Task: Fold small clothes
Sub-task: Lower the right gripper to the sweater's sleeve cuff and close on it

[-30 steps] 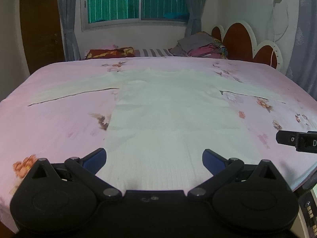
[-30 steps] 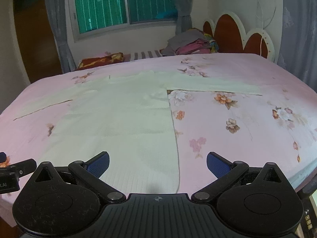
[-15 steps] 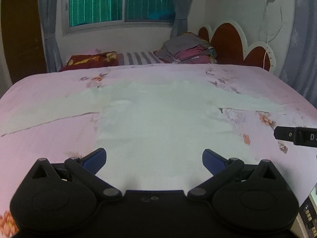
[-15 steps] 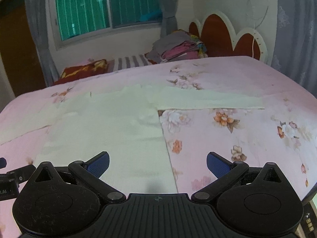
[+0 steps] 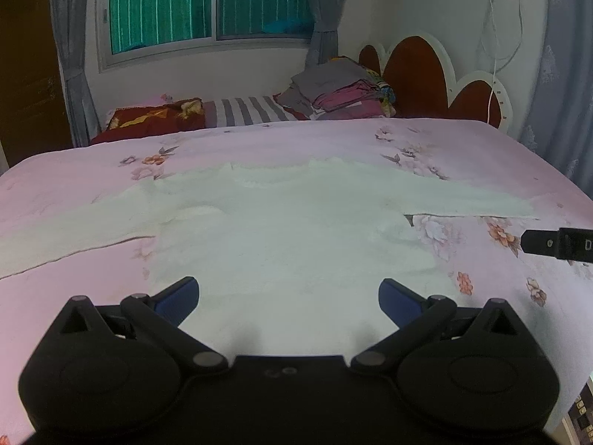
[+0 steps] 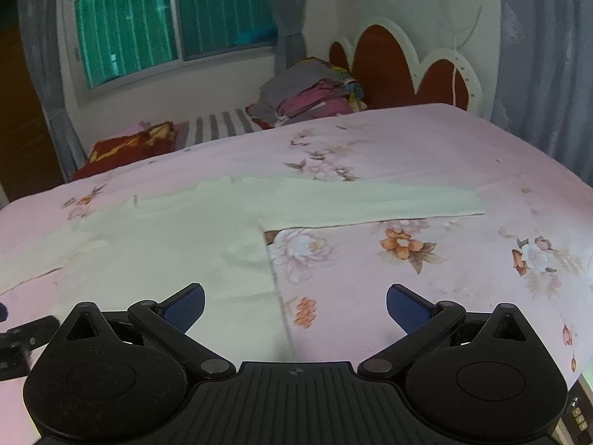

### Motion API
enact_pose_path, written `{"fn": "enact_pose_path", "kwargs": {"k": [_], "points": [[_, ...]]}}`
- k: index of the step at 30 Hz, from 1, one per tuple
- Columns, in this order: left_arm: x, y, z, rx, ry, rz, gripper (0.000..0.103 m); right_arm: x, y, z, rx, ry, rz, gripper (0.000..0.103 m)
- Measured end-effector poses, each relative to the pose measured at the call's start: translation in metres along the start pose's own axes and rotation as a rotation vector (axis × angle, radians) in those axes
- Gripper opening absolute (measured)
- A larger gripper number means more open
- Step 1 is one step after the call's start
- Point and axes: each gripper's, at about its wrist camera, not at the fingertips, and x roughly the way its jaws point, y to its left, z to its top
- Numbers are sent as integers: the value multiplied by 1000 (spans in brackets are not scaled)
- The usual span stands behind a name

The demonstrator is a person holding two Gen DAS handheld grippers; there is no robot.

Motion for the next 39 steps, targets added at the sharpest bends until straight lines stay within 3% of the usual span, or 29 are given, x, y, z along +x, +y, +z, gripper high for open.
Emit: {"fn": "enact_pose_path", "kwargs": {"k": [14,19,27,29,37,39], "points": [[87,-68,47,15,24,-3,103,93,-94,65,107,12,14,103],[113,-95,57,22,51,-28,103,133,-153,73,220,11,-73,103],[136,-116,67,48,62,3,103,176,-230,74,387,-37,-64,102],[142,-119,68,46,76,22,103,184,-245,75,423,-35,-63,56],[158,-126,72,36,133,92,103,199,-297,68,591,4,-67,54],[160,-129,75,33,135,84,103,203,-306,63,634,25,-61,41]]}}
